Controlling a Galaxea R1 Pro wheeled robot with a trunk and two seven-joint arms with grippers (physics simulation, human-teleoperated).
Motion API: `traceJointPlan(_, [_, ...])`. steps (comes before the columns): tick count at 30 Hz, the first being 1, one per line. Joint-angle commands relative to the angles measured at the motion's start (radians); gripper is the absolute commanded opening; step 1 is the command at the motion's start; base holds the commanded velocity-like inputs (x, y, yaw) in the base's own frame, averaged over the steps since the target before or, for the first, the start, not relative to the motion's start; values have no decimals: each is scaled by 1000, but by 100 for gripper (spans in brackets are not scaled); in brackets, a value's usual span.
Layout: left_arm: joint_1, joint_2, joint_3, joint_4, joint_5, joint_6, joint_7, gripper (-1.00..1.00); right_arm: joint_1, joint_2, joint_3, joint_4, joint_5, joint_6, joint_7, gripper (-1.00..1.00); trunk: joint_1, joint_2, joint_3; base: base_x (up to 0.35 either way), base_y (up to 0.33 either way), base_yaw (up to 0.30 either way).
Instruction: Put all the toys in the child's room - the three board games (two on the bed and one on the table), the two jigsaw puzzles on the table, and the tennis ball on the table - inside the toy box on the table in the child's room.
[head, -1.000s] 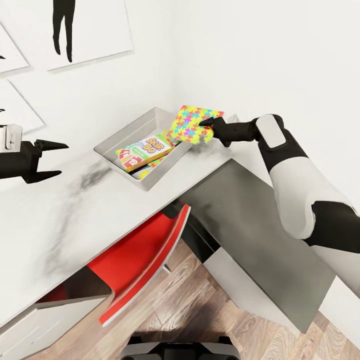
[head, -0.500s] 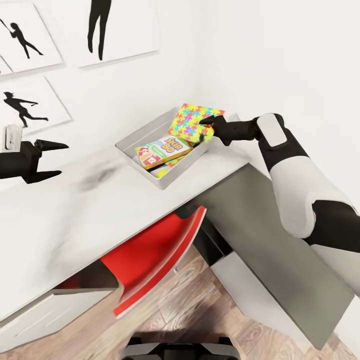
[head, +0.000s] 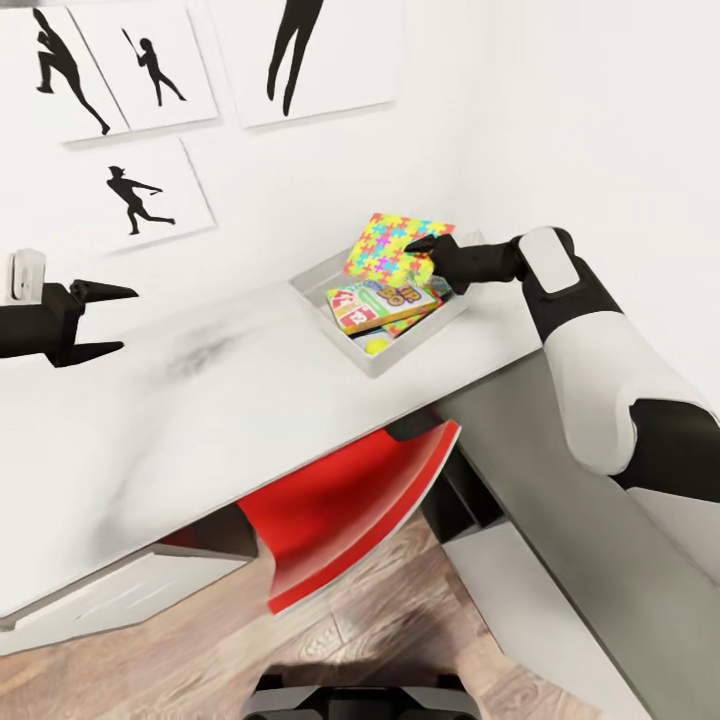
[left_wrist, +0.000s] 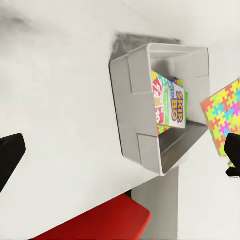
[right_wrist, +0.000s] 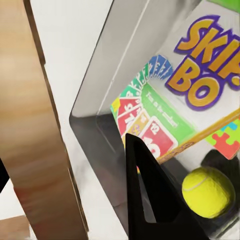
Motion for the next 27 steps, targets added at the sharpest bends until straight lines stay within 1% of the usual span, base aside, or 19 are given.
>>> traceJointPlan(1, [-2,0,0,0,8,4,10,100,-1,-1,-7,0,-9,5,-19,-100,1,-2,-1,0,0,294])
traceJointPlan(4, [-1,-1,-2,1,8,3,10,100,-1,-9,-10,2,-11,5,-65,-100,1,-2,-1,0,0,294])
traceJointPlan(5, [-1,-1,-2,1,8,3,10,100,-1,-9,-10,2,-11,5,-65,-100,1,-2,-1,0,0,294])
traceJointPlan(6, [-1,-1,-2,1,8,3,10,100,-1,-12,-12,3,-12,5,-80,-100,1,-2,-1,0,0,294])
traceJointPlan(8, [1,-2,-3,1,8,3,11,100,-1,-22,-30,3,-19,4,-110,-100,1,-2,-1,0,0,294])
traceJointPlan(10, [4,-3,-4,1,8,3,11,100,-1,-32,-66,3,-26,4,-142,-100,1,-2,-1,0,0,294])
traceJointPlan(12, [9,-3,-5,2,8,3,13,100,-1,-41,-117,0,-32,4,-183,-100,1,-2,-1,0,0,257])
traceJointPlan(15, [15,-4,-5,6,8,3,14,100,-4,-51,-188,-7,-38,5,-266,-100,1,-2,-1,0,0,156])
traceJointPlan(18, [22,-5,-6,8,8,3,15,100,-10,-57,-231,-19,-44,7,-347,-100,1,-2,-1,0,0,80])
traceJointPlan(21, [28,-6,-5,5,8,2,16,100,-12,-60,-254,-36,-54,6,-394,-100,1,-2,-1,0,0,41])
traceJointPlan(27, [36,-7,-4,-1,8,2,18,100,-13,-64,-271,-49,-63,0,-430,-100,1,-2,-1,0,0,20])
